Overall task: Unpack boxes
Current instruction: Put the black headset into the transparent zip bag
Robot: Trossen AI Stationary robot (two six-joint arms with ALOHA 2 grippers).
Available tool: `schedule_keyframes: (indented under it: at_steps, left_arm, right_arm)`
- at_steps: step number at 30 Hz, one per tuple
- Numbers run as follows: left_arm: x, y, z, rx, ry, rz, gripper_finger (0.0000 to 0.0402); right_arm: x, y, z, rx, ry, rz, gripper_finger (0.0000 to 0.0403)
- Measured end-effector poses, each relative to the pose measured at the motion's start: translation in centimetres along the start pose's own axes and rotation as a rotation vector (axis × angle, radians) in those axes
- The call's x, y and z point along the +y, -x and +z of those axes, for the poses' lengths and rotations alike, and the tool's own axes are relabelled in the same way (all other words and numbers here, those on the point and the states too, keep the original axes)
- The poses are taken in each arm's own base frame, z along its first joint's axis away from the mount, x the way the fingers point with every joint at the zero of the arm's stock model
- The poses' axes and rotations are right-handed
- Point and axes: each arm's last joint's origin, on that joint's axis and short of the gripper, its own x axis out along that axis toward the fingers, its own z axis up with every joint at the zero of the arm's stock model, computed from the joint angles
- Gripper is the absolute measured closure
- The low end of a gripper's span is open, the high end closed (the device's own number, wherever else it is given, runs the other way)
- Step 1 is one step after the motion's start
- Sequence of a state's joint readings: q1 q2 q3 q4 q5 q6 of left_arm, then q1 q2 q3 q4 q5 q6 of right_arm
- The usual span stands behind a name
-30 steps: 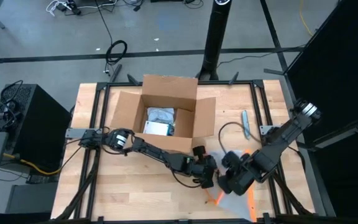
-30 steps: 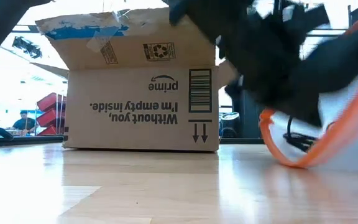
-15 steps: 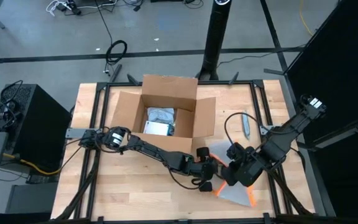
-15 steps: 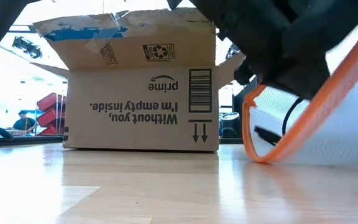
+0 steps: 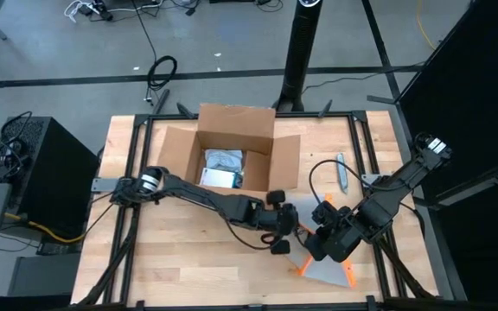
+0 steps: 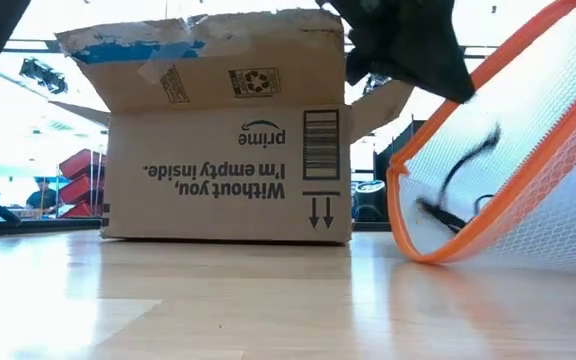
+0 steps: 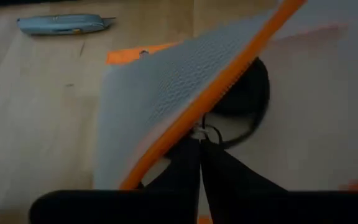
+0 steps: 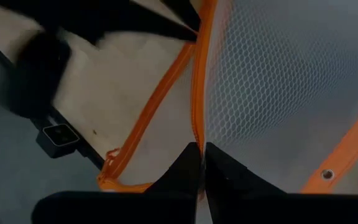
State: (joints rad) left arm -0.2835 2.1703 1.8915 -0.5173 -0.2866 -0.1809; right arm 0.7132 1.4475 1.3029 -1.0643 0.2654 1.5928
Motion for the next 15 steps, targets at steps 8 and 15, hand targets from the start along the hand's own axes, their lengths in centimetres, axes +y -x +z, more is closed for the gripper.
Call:
schedule_keyframes:
  at_steps: [8, 15]
  left_arm:
    - [-1.5, -0.3, -2.7, 0.162, 0.008, -0.061, 0.0398]
    - [-0.9, -2.8, -6.3, 0.214, 0.014, 0.047, 0.04]
  right_arm:
    - [0.1, 0.0, 0.1, -0.005, 0.001, 0.007, 0.0403]
    - [0.2, 0.0, 0.0, -0.008, -0.003, 0.023, 0.0403]
